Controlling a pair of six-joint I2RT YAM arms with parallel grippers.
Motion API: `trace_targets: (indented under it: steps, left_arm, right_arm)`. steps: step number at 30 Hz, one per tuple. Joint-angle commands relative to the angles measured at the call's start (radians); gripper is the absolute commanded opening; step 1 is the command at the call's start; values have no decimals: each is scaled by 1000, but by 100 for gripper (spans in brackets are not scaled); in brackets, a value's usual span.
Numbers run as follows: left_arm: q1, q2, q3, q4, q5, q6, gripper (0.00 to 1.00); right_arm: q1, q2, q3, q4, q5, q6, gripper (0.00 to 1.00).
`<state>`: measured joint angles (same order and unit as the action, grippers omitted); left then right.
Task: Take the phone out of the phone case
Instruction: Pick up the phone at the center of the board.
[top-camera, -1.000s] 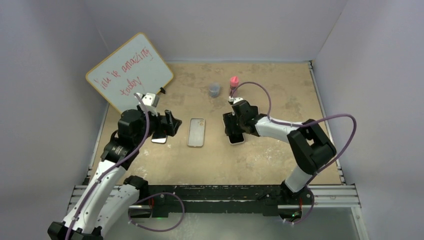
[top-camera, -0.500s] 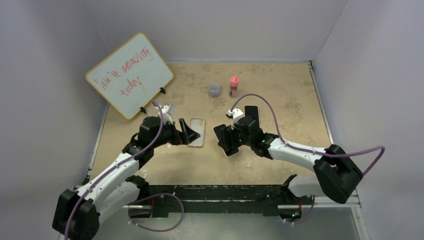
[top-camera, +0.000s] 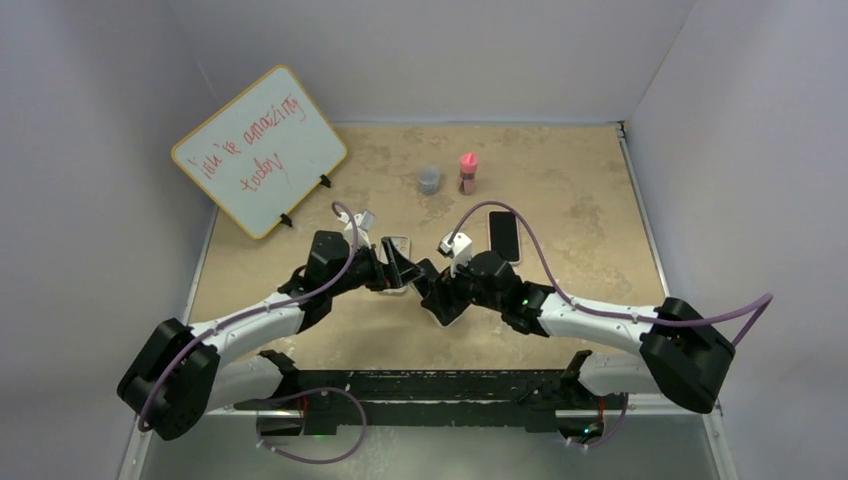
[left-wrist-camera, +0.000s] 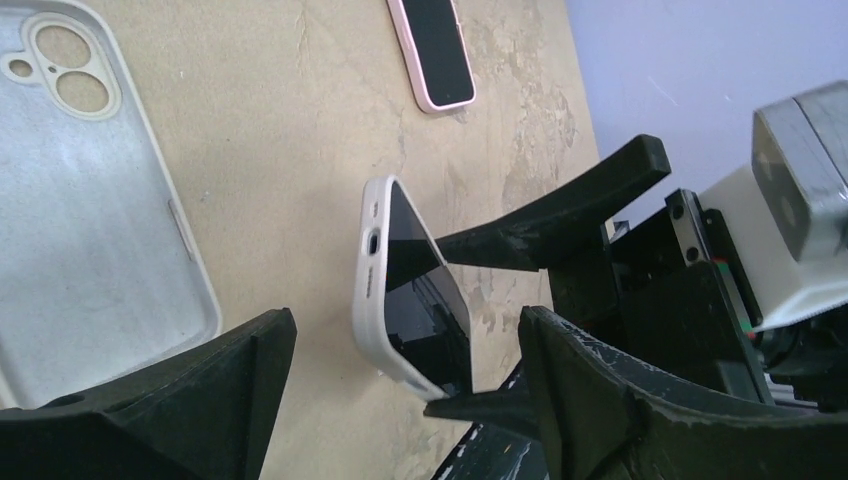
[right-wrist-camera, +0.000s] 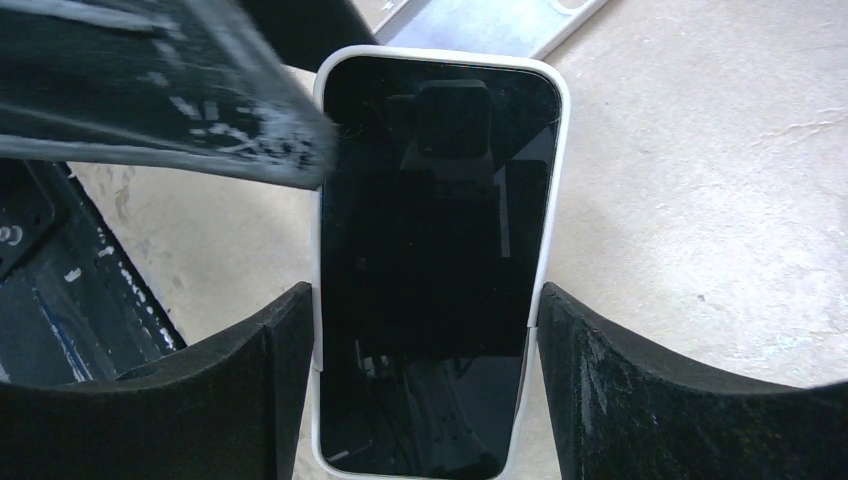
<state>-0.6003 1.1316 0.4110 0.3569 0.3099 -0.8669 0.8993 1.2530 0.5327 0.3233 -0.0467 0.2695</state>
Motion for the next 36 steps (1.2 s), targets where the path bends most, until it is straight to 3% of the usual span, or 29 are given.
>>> trace_targets:
  steps: [1,6,11,15,19,27,33,36]
  left_arm:
    - [-14,43,5,128,8,-46,82]
    - [-21,83,-12,183,47,-67,67]
    - [-28,112,-16,203,86,-66,37]
    - [-30,120,-17,206,115,-65,28]
    - [-29,103,-20,218,139,-83,0]
    - [-12,-108,-73,229,10,-161,0]
    - [33,-261,-110,228,-80,-223,0]
    - [58,-317,-138,256,-107,-270,0]
  right_arm:
    - [29,-44,-6,124,9,-34,13]
    - [47,-58,-11,148,13,-58,13]
    - [57,-57,-13,178,7,-80,13]
    - [61,-54,-8,189,5,-101,13]
    - [63,-51,2,183,14,-108,18]
    - [61,-174,-76,221,72,12,71]
    - [58,-288,-145,271,83,101,89]
    - [54,-332,-172,302,78,150,94]
